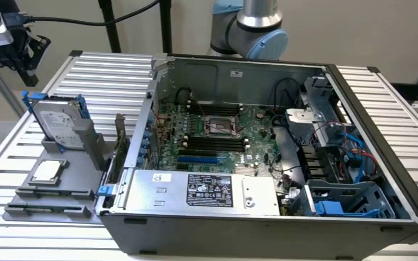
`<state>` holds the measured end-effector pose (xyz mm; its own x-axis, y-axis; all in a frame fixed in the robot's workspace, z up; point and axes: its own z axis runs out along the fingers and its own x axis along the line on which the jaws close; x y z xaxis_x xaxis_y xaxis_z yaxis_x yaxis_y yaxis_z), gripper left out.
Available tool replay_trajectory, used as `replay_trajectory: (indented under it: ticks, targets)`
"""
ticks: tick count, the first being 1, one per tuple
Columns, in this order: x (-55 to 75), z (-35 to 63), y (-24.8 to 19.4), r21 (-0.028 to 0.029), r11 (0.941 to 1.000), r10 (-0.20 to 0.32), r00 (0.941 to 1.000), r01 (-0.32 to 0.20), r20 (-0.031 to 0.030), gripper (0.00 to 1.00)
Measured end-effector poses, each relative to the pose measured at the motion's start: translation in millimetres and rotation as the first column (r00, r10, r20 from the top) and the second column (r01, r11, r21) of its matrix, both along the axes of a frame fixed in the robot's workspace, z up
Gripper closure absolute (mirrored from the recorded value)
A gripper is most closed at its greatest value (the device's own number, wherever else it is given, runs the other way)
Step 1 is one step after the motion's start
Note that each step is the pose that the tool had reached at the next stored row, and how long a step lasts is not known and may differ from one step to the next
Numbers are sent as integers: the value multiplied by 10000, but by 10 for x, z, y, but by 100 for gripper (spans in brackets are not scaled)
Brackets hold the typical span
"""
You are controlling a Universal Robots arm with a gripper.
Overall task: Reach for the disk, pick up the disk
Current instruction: 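Pick up the disk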
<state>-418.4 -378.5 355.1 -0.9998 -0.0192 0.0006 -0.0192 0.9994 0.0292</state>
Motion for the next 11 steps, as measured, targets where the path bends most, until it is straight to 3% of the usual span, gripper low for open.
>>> replay_trajectory:
  ticks: [3,6,11]
  targets:
    - [-1,0,0,-2,10000,35,10000,-35,0,89]
    - [-1,-1,1,-1,9985,545,9985,-545,1,89]
    - [-1,-1,1,-1,9894,1451,9894,-1451,1,89]
